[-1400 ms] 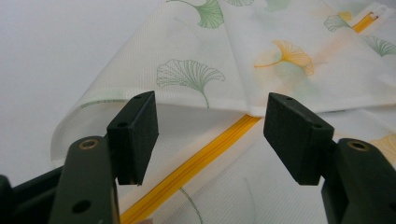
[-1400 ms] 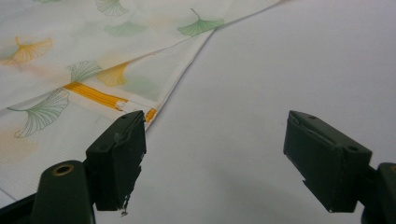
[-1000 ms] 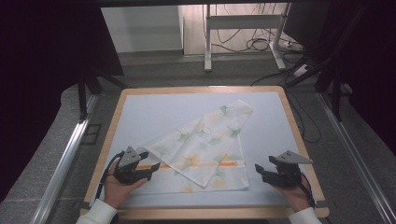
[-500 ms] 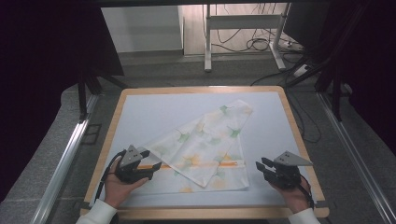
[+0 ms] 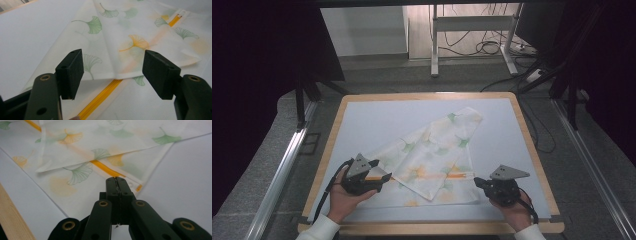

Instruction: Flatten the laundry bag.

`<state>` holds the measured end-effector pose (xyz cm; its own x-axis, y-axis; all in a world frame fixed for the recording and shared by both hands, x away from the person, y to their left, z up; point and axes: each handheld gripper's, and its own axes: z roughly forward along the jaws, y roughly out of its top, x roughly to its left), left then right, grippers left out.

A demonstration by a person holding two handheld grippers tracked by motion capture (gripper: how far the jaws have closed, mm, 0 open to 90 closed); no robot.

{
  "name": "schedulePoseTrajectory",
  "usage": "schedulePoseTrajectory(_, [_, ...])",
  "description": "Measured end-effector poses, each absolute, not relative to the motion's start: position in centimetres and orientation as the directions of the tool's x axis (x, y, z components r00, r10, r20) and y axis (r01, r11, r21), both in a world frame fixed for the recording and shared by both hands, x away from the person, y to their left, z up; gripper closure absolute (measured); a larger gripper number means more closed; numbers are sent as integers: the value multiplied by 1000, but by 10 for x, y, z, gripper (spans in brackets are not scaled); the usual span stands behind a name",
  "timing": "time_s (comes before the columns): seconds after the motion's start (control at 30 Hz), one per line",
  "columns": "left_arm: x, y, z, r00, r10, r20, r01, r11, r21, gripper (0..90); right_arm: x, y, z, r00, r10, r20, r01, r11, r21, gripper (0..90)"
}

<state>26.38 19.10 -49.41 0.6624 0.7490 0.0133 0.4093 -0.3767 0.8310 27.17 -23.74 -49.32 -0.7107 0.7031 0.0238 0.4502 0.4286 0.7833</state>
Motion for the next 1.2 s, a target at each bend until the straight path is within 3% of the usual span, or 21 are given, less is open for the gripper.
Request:
schedulePoseTrajectory(0.53, [260,159,-489,731,682,11,377,-417,827,329,277,-204,-510,-766,641,42,460,502,733,892])
schedulePoseTrajectory(0.63, [255,147,-489,744,663,84,334,-478,812,330,277,-200,-513,-773,633,39,459,516,724,892])
schedulePoseTrajectory(1.2, [257,81,-502,859,512,16,315,-553,771,318,282,-196,-521,-773,633,42,481,542,689,892])
